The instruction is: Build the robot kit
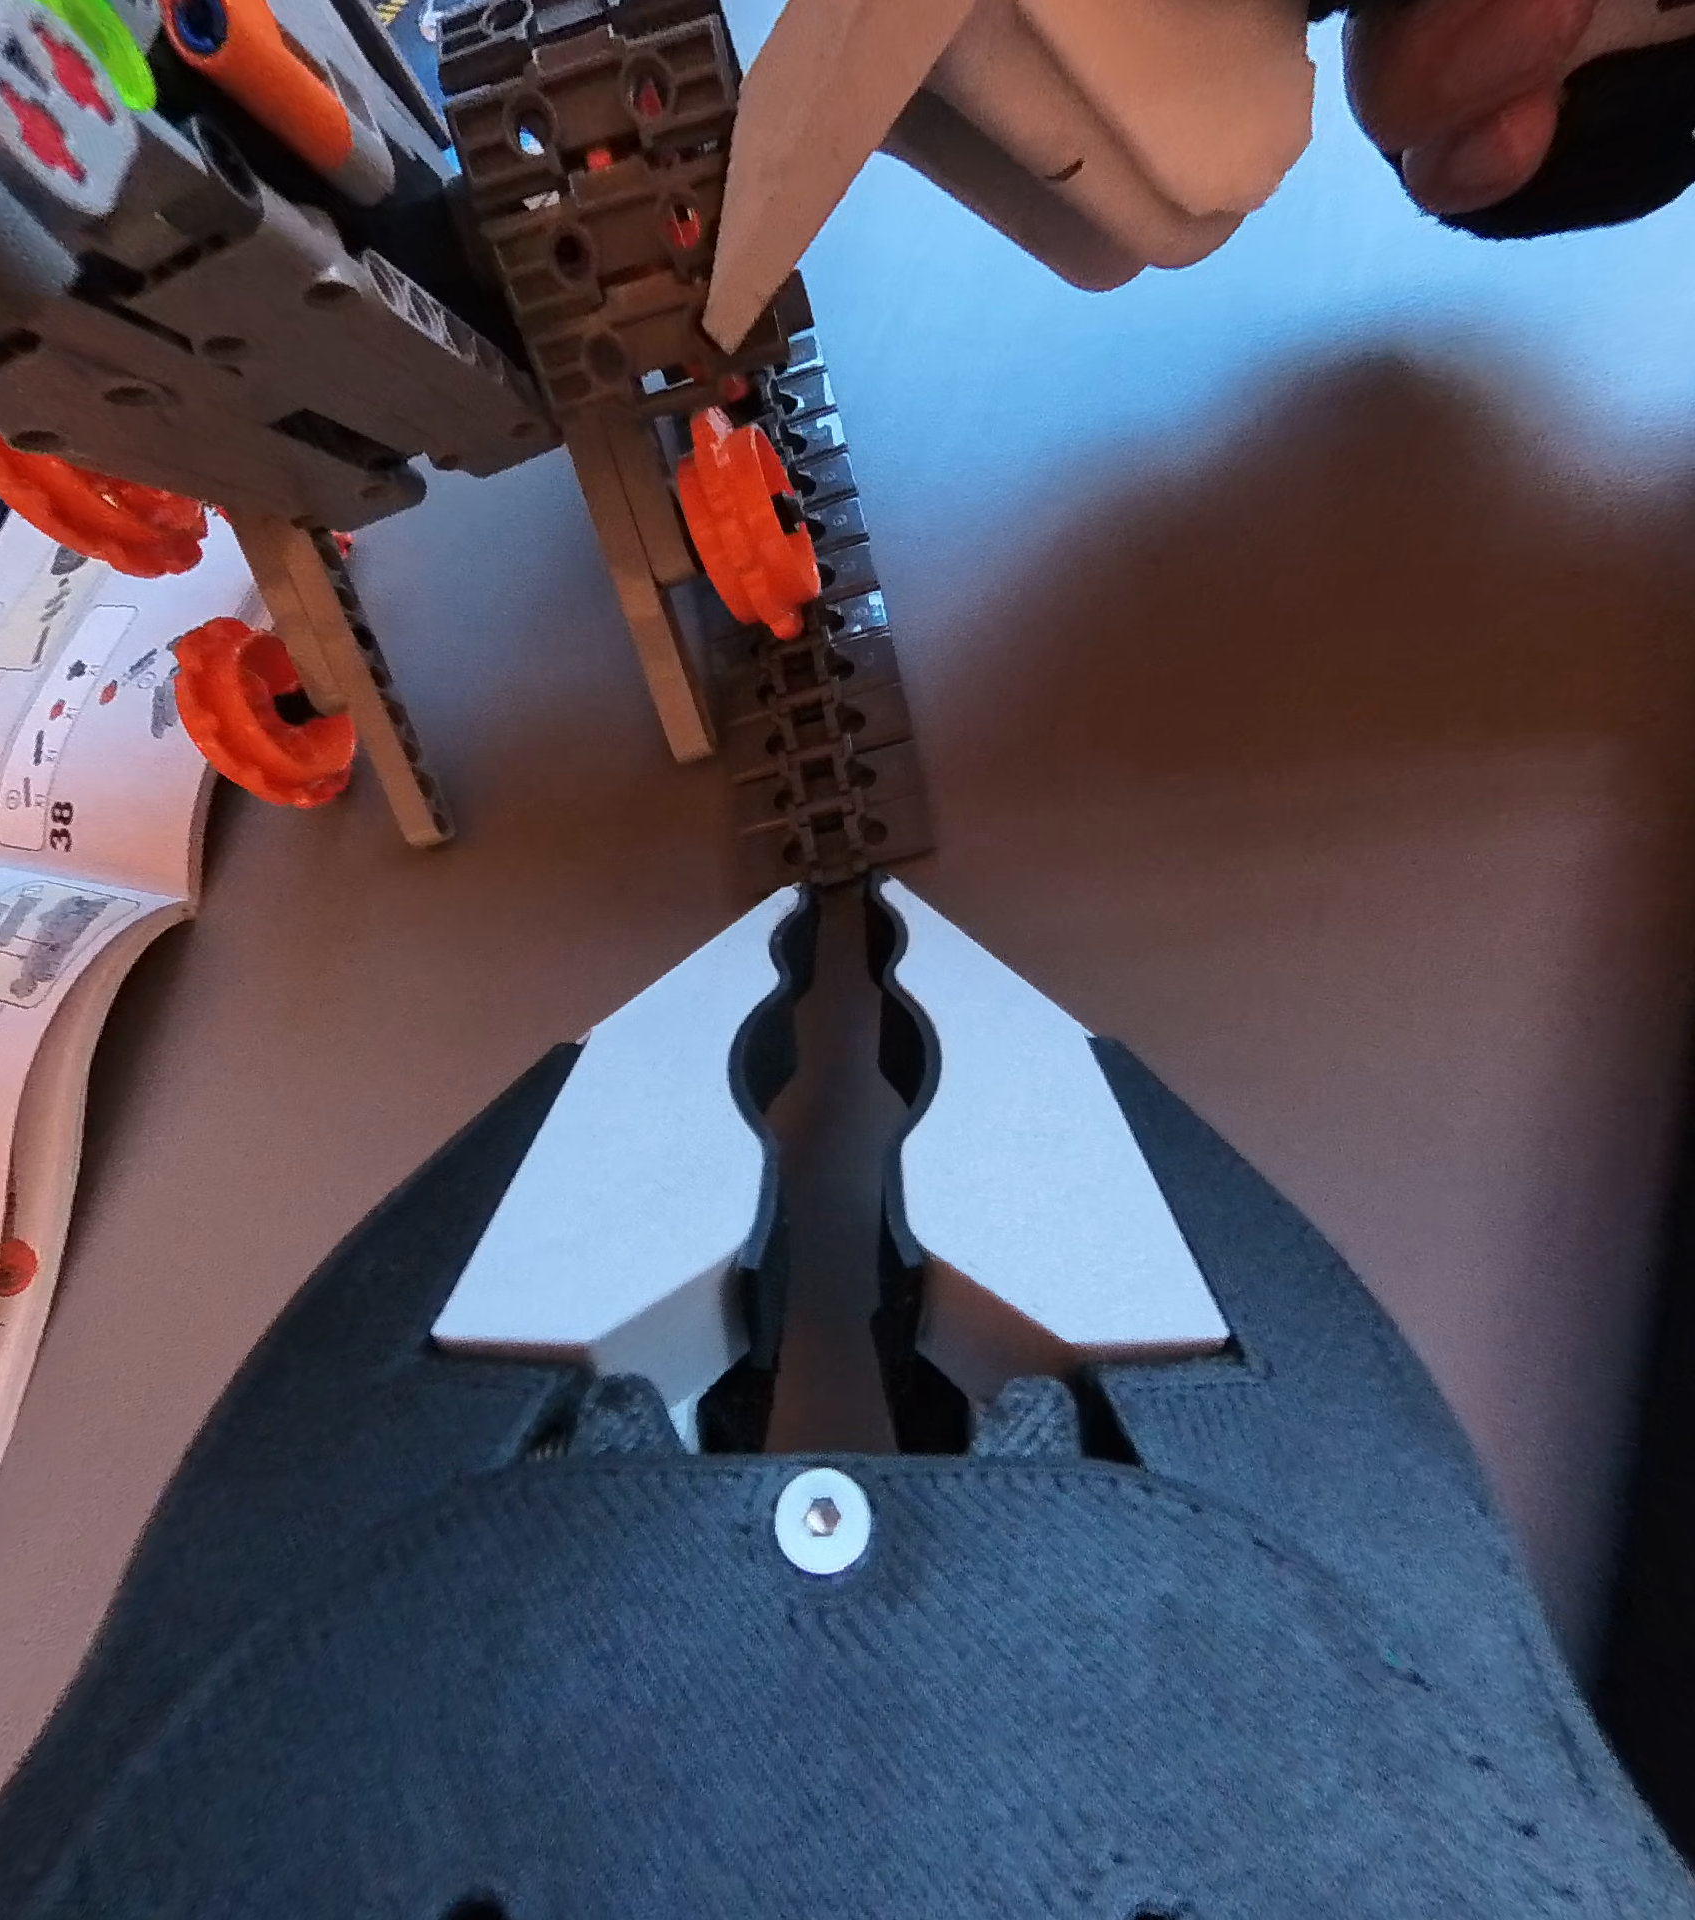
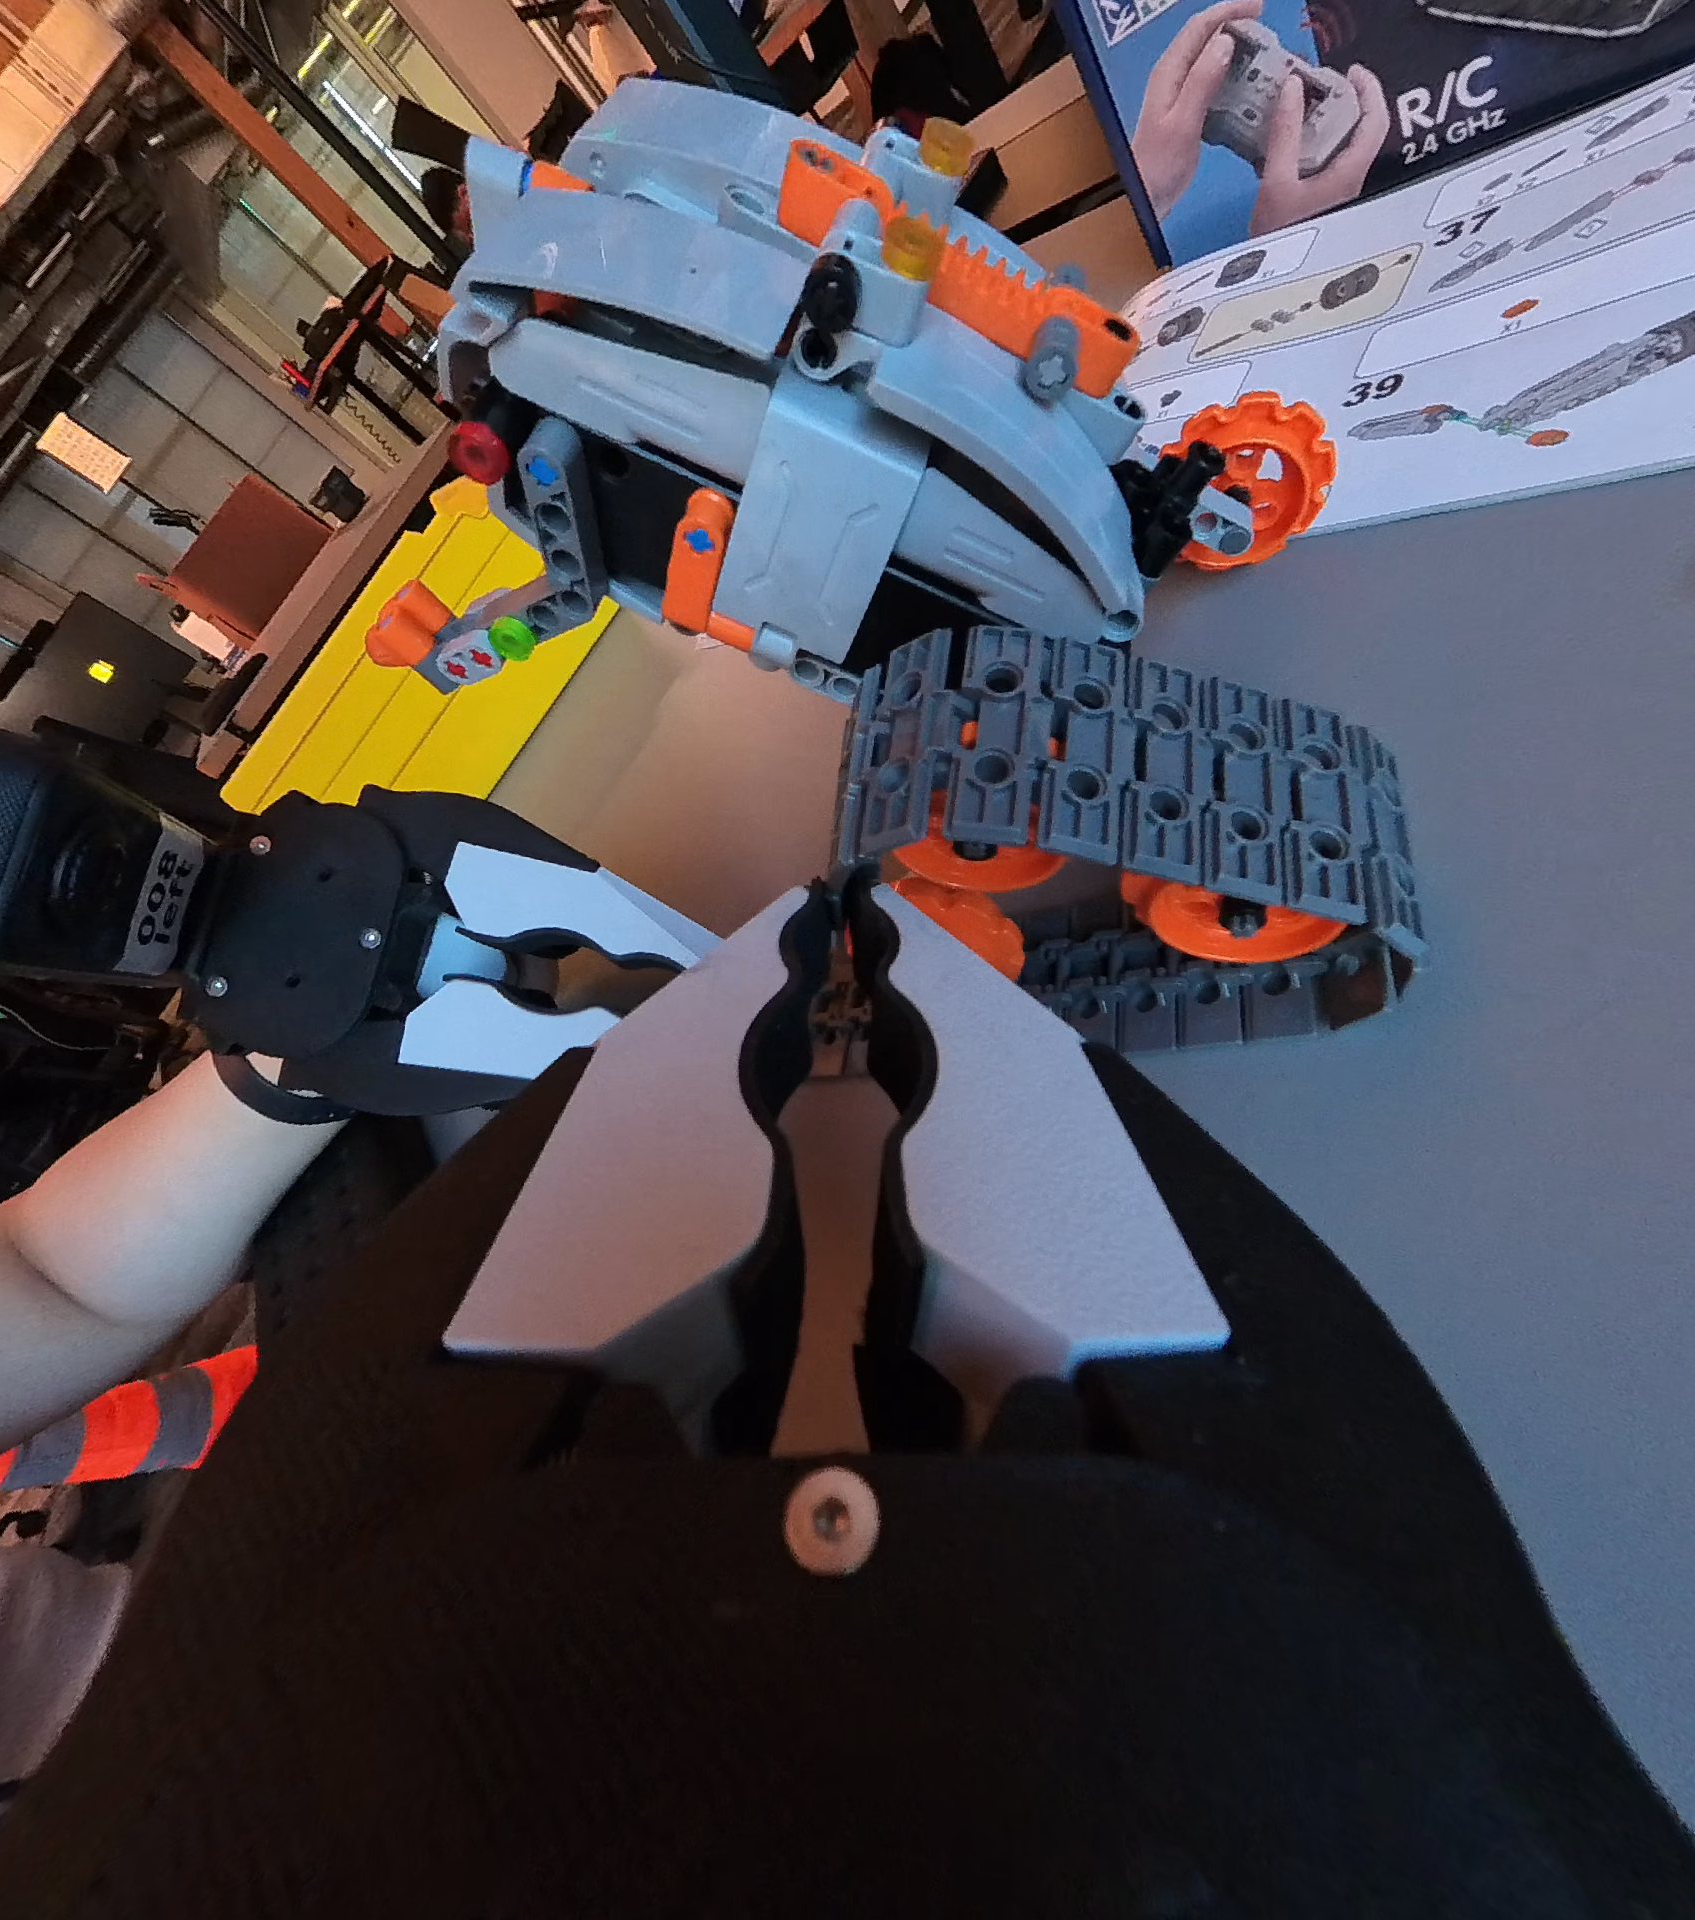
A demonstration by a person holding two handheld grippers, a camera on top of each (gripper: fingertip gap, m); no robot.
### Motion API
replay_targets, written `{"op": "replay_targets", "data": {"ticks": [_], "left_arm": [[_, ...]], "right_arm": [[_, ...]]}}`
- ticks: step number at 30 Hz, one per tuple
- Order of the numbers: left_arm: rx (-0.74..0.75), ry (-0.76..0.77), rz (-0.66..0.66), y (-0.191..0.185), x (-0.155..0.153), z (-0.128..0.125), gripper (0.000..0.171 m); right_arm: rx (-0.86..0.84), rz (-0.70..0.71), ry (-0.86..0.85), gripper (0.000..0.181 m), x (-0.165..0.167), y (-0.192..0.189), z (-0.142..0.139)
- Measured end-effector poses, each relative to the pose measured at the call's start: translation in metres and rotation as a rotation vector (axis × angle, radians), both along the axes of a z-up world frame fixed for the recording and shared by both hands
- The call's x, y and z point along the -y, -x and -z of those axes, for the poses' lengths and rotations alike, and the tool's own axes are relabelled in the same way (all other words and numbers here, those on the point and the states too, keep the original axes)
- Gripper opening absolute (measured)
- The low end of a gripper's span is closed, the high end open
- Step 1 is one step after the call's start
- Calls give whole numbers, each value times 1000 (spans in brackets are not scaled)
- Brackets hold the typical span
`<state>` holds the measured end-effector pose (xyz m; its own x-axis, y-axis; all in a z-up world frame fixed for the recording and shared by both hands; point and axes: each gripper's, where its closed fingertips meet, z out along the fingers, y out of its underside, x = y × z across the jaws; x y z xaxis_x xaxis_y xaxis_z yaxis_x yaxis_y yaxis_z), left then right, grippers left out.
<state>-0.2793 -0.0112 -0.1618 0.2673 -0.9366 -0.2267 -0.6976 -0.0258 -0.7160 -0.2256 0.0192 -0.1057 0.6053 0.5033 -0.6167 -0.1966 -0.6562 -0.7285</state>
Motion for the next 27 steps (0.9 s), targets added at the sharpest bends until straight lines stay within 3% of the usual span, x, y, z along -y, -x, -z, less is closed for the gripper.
{"op": "replay_targets", "data": {"ticks": [14,18,20,27], "left_arm": [[79,-50,-28,-2,-15,-24,0],[174,194,-115,-6,-4,-30,31],[208,270,-131,-14,3,-28,33],[73,142,-194,-10,-12,-2,25]], "right_arm": [[25,-2,-39,2,-1,-1,0],[30,-5,-44,2,-2,0,0],[29,-8,-43,2,-2,0,0],[27,-4,-48,2,-1,0,0]]}}
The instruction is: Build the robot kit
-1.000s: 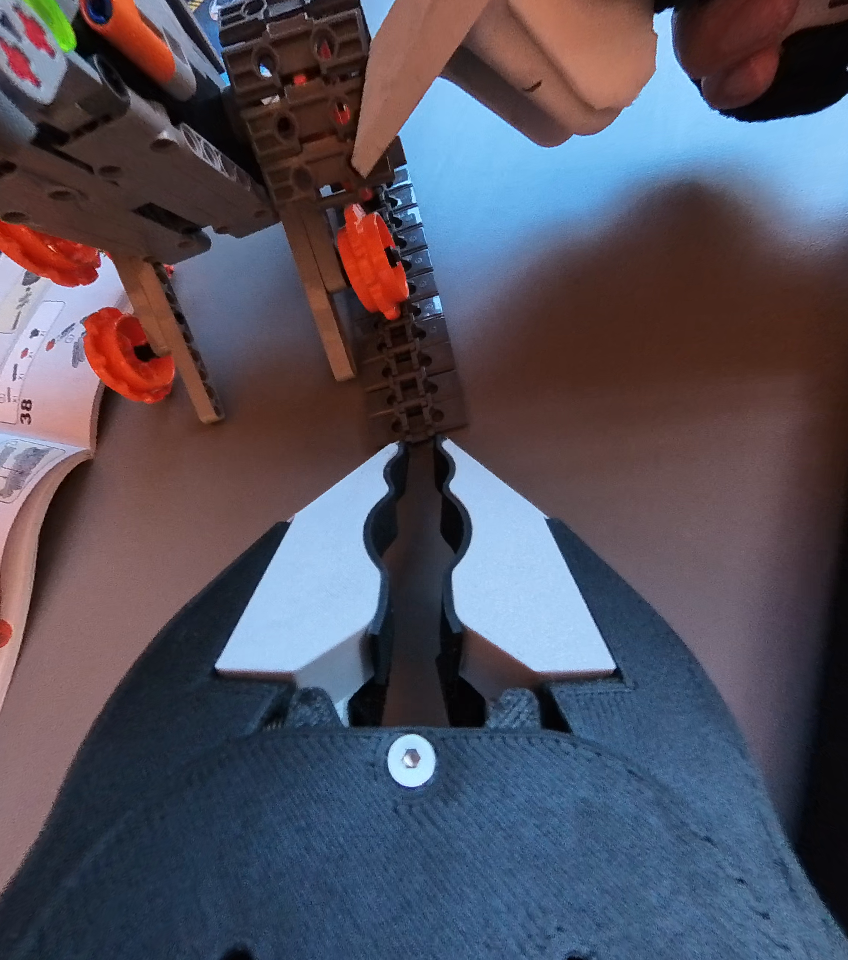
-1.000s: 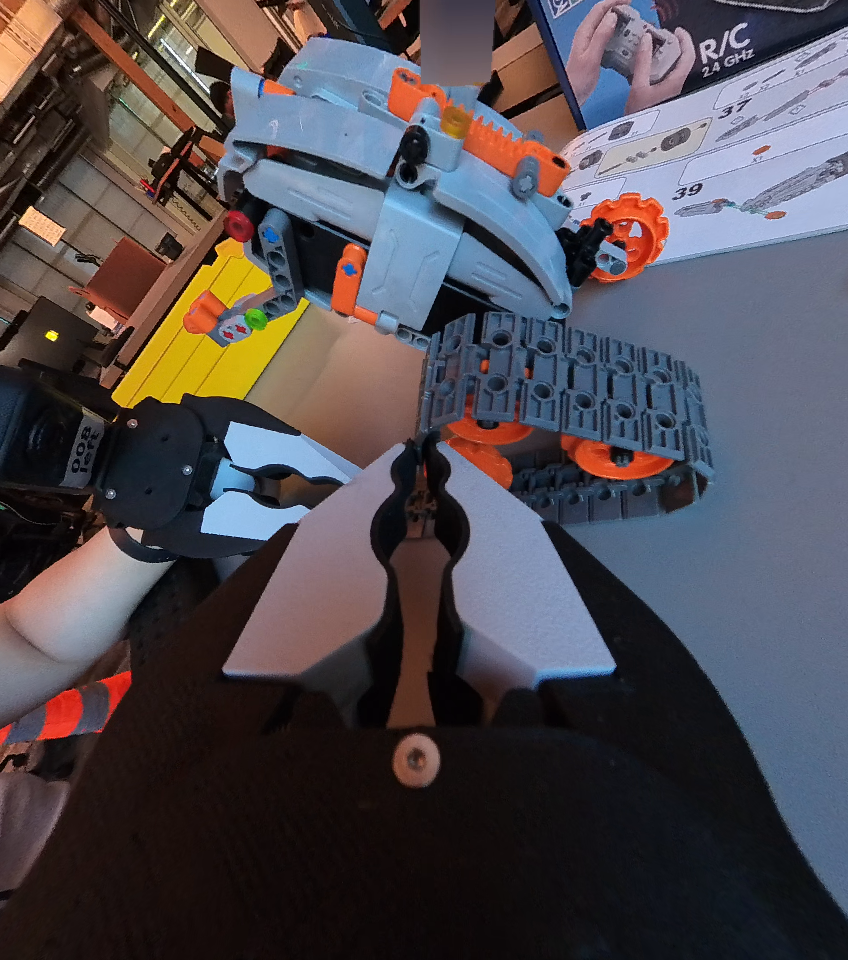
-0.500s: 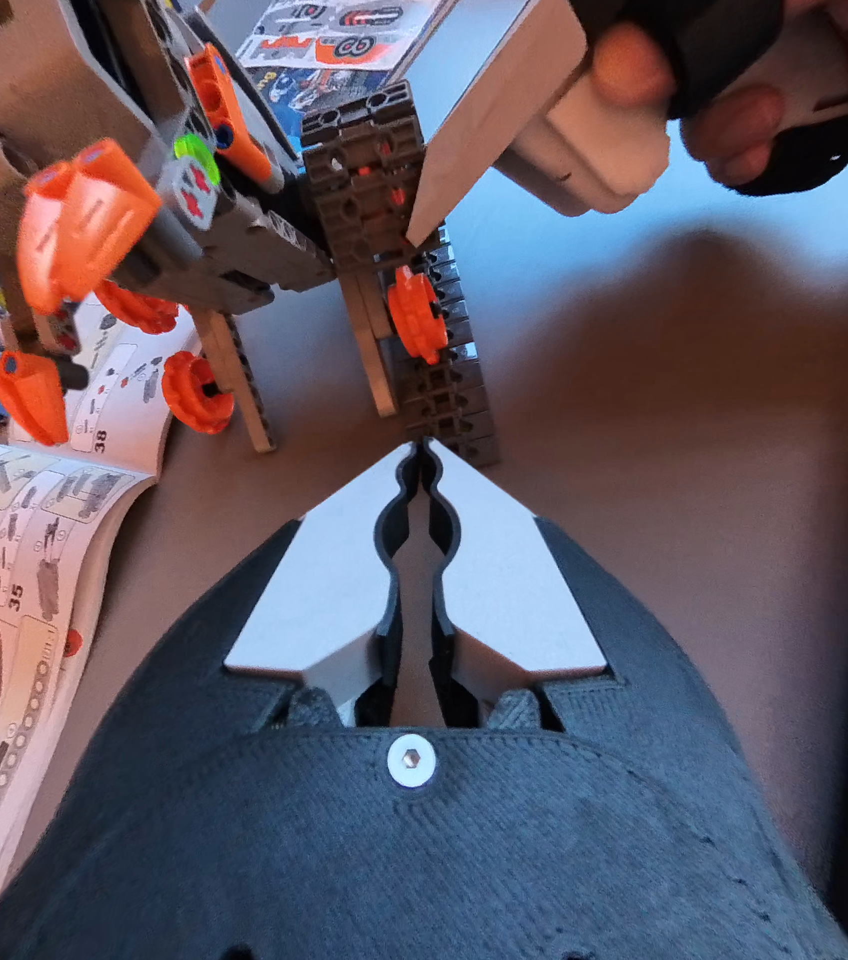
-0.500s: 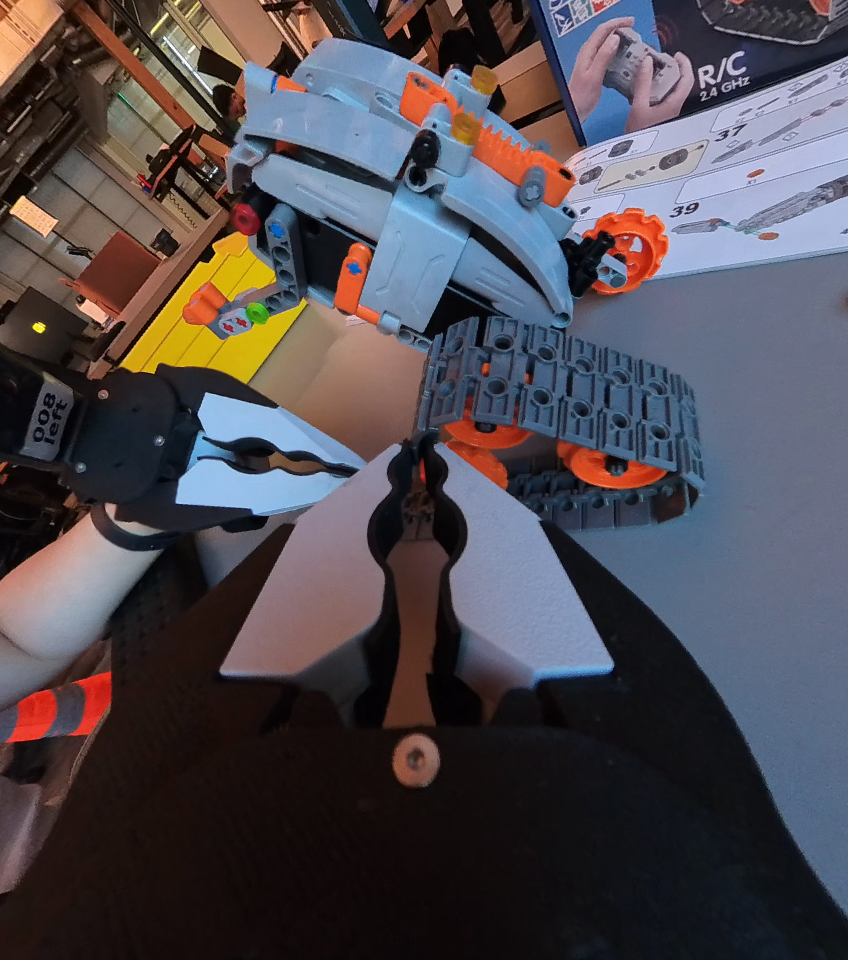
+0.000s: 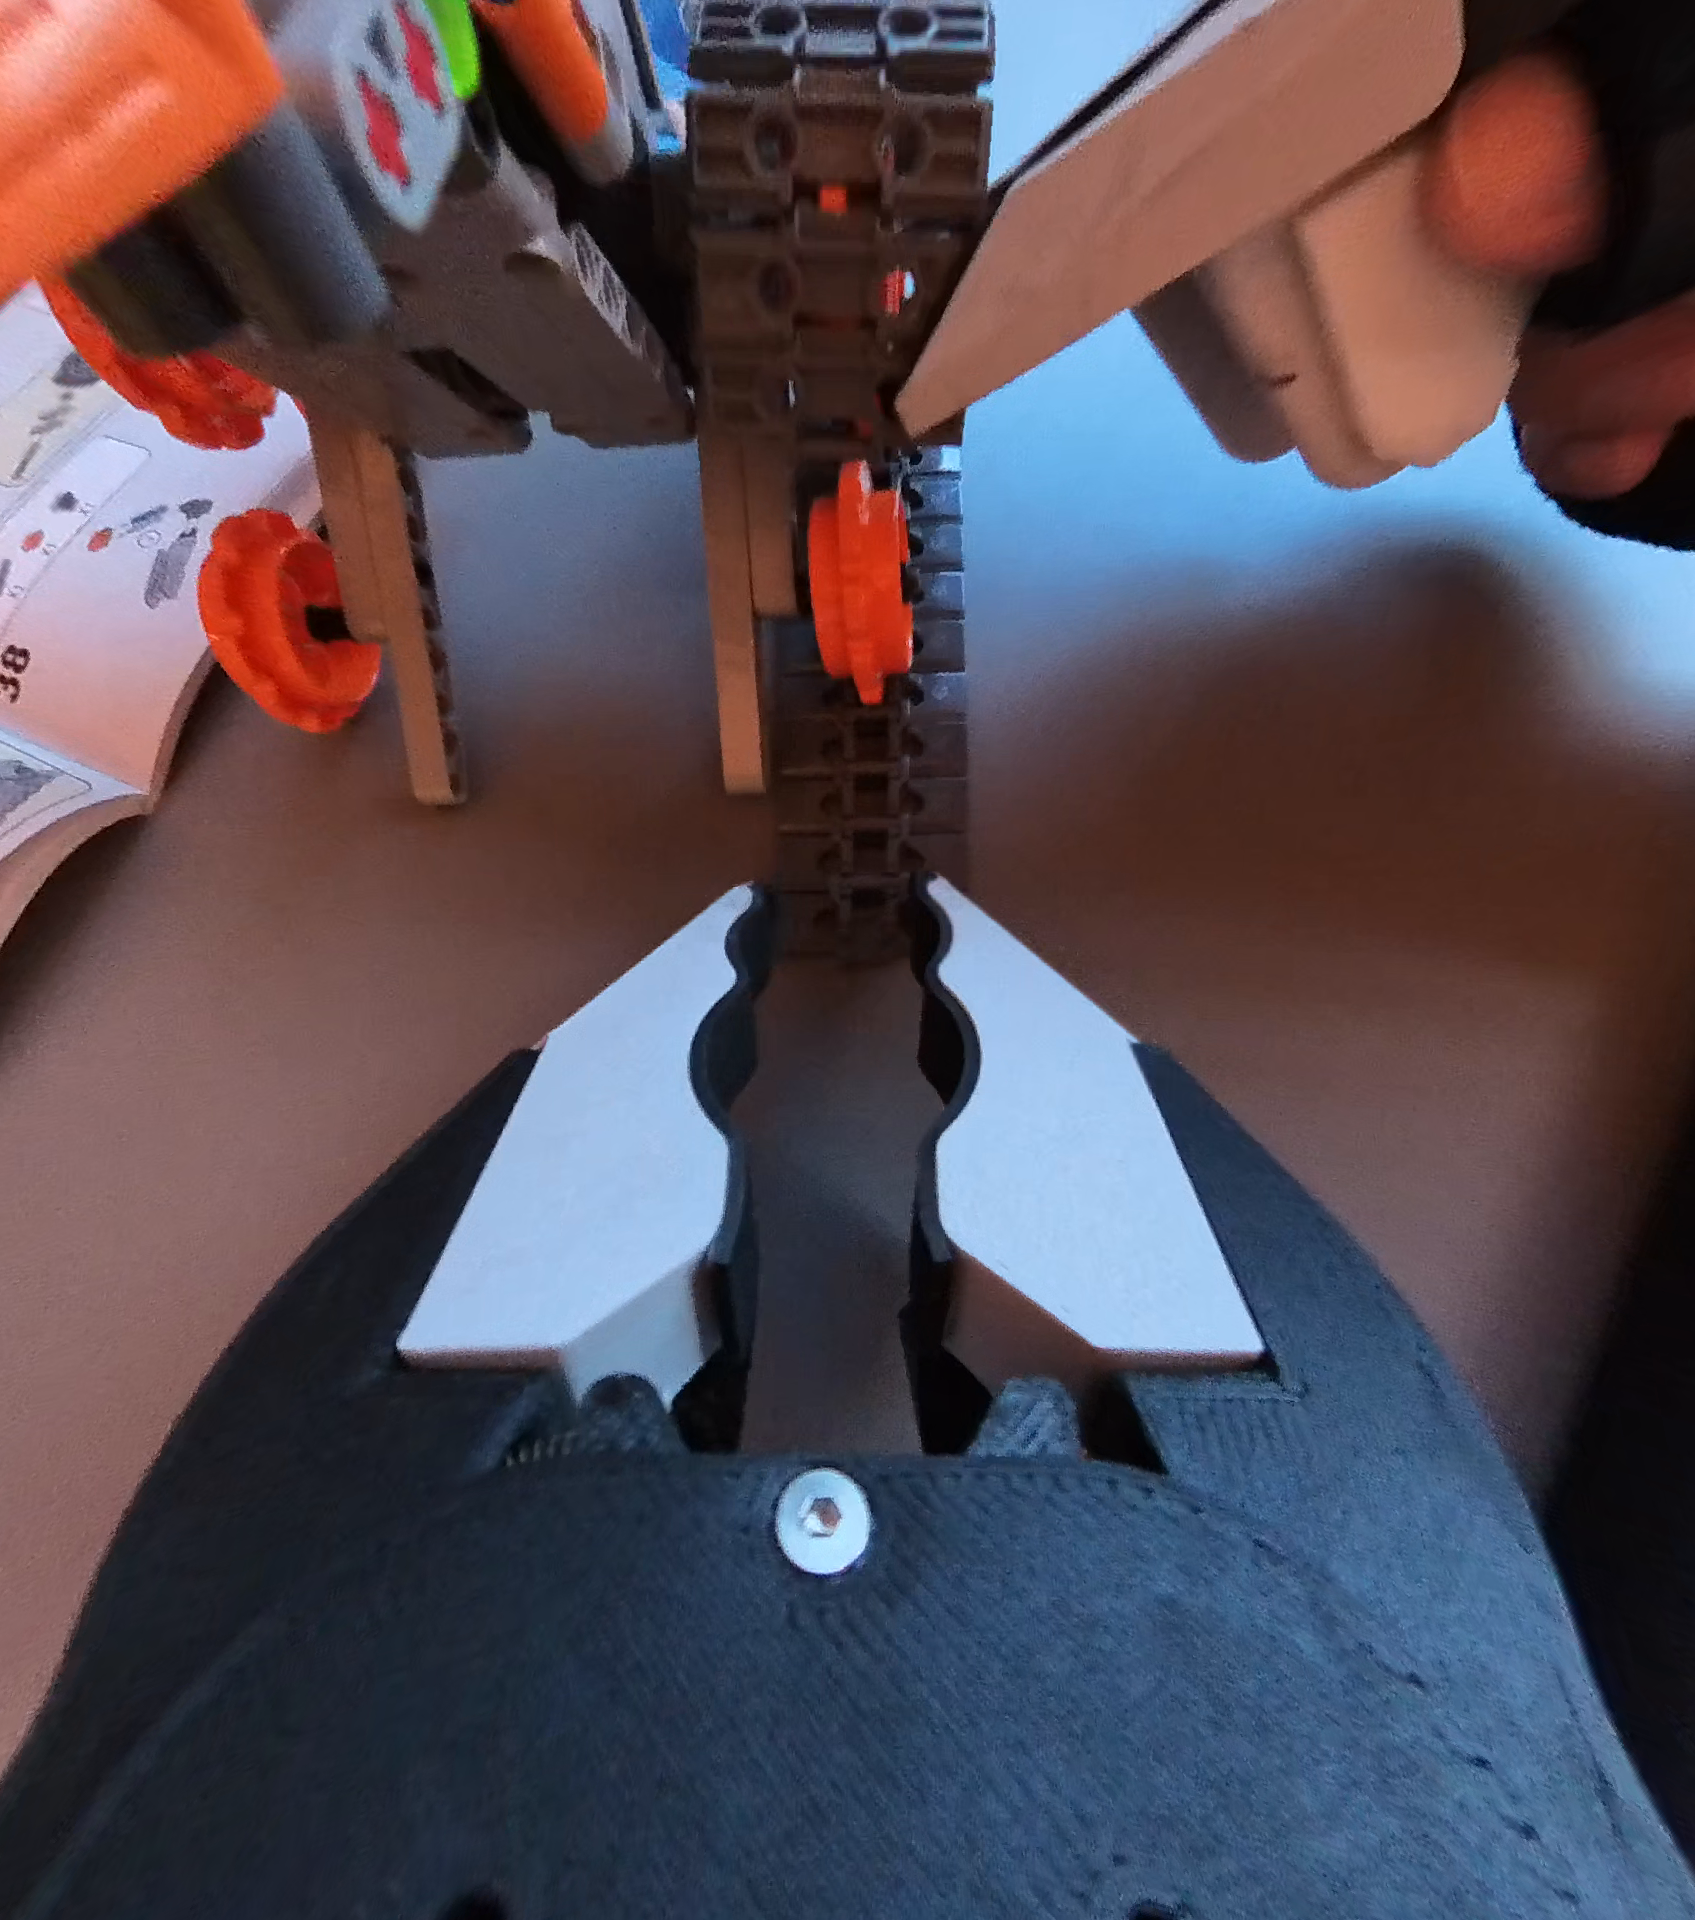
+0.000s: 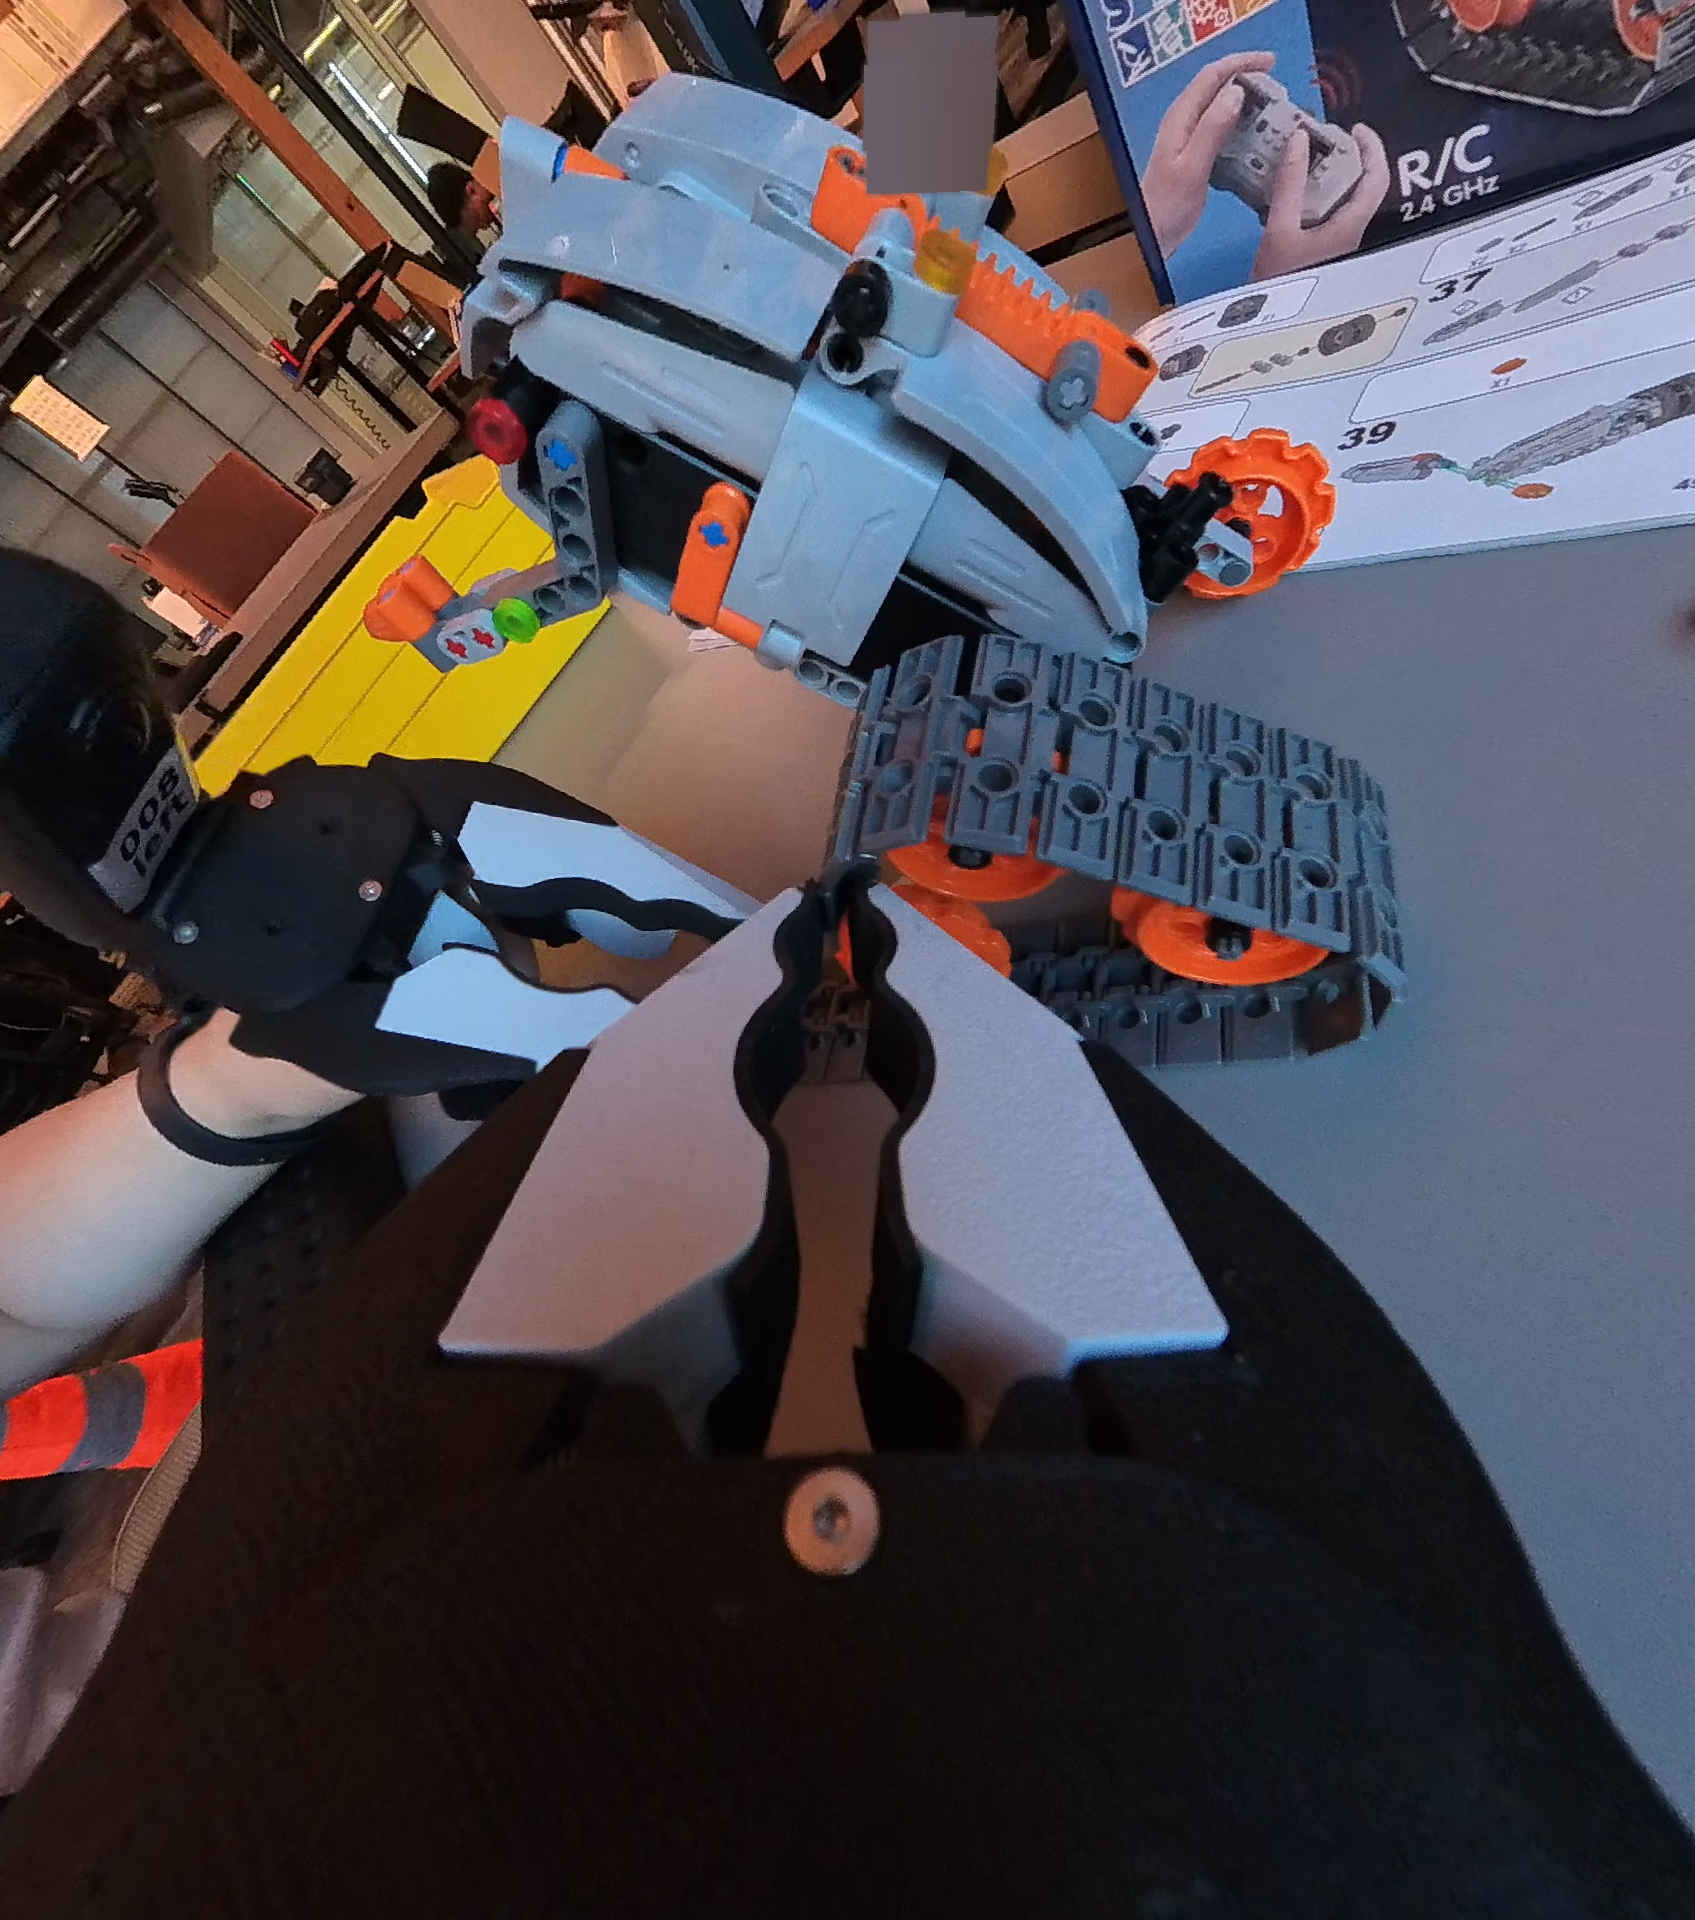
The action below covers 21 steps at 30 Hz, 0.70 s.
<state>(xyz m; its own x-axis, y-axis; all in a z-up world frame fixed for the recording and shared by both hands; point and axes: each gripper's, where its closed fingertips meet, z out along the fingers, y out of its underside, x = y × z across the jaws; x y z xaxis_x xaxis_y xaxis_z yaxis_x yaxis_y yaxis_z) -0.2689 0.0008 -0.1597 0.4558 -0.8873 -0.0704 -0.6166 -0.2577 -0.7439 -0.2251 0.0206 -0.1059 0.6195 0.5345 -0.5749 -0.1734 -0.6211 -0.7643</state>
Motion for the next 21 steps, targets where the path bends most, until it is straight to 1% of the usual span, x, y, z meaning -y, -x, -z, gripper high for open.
{"op": "replay_targets", "data": {"ticks": [4,6,10,15,21], "left_arm": [[-5,-3,28,-2,4,0,15],[-28,-12,34,-2,3,0,14],[-49,21,29,-2,3,-1,13],[25,51,19,-5,0,-24,12],[62,59,6,-11,-3,-30,12]], "right_arm": [[-1,-3,1,3,0,0,0],[-5,-3,2,3,0,0,0],[-4,-3,-1,3,0,0,0],[6,-12,-9,3,1,1,0],[44,1,-42,5,0,-3,1]]}}
